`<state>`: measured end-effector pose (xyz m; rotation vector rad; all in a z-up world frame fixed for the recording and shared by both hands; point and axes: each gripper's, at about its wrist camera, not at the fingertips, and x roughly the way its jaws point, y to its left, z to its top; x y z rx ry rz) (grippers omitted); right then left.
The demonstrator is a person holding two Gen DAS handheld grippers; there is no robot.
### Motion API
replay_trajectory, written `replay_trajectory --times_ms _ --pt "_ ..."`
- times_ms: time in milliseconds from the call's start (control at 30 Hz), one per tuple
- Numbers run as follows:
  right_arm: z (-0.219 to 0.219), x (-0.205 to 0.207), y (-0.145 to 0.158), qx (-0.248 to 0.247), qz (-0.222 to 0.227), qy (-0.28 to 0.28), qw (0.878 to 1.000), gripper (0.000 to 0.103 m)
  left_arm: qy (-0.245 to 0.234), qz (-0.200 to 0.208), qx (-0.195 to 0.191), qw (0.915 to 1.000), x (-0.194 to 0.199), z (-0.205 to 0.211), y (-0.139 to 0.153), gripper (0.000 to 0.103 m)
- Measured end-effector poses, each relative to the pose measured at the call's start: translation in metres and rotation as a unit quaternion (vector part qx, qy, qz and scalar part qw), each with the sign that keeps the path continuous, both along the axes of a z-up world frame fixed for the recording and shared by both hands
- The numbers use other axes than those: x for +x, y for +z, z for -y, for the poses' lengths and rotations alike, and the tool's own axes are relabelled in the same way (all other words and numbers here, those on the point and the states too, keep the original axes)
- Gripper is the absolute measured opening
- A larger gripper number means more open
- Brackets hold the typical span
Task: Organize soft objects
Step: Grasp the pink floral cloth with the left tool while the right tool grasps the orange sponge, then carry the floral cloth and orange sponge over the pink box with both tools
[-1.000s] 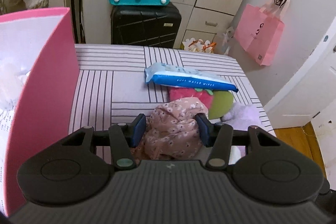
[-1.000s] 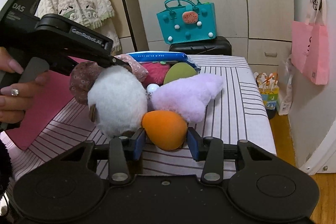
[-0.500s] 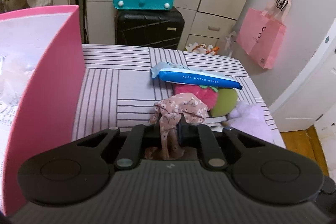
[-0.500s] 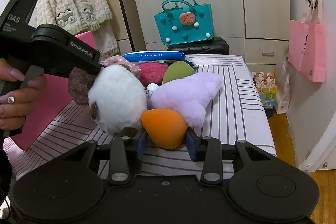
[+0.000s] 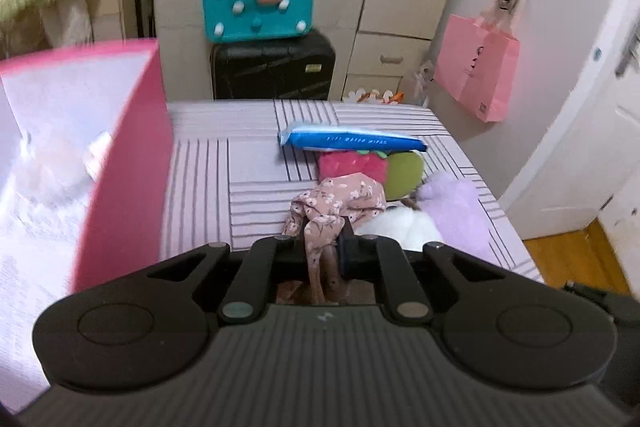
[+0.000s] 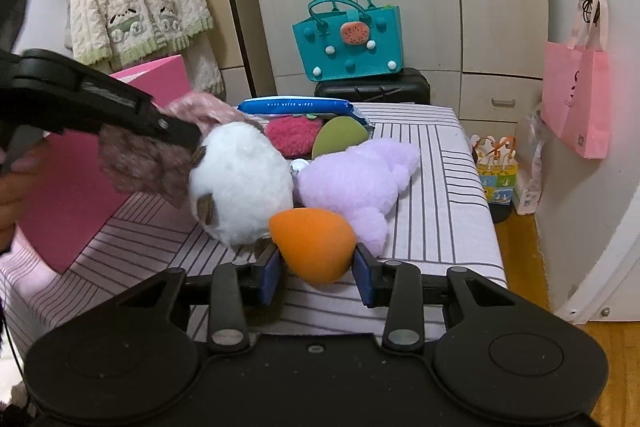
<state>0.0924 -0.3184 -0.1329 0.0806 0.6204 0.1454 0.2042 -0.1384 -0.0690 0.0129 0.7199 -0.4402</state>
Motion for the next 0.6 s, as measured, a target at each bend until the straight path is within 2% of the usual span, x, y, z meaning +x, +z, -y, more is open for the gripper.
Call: replay_trajectory --times_ms 100,267,367,500,600 --pt "0.001 -0.005 0.004 -0.003 -0.010 0.009 1.000 0.044 -0.027 0.023 0.017 0.9992 -0.019 -0.002 0.013 0.010" --pt "0.001 -0.013 0.010 -0.004 -0.027 0.025 0.999 0.044 -0.071 0.028 0.041 0.9963 -0.041 -0.005 0.022 0.010" --pt "0.000 -0.018 0.016 -0.004 -0.035 0.038 0.999 0.044 -0.093 0.007 0.048 0.9945 -0.047 -0.008 0.021 0.010" --pt "-0.005 -0.021 0.026 -0.014 -0.056 0.075 0.995 0.044 -0.124 -0.043 0.042 0.9905 -0.052 -0.016 0.018 0.010" --pt "-0.010 -0.023 0.034 -0.012 -0.070 0.097 0.993 0.044 -0.138 -0.047 0.056 0.9877 -0.062 -0.018 0.018 0.010"
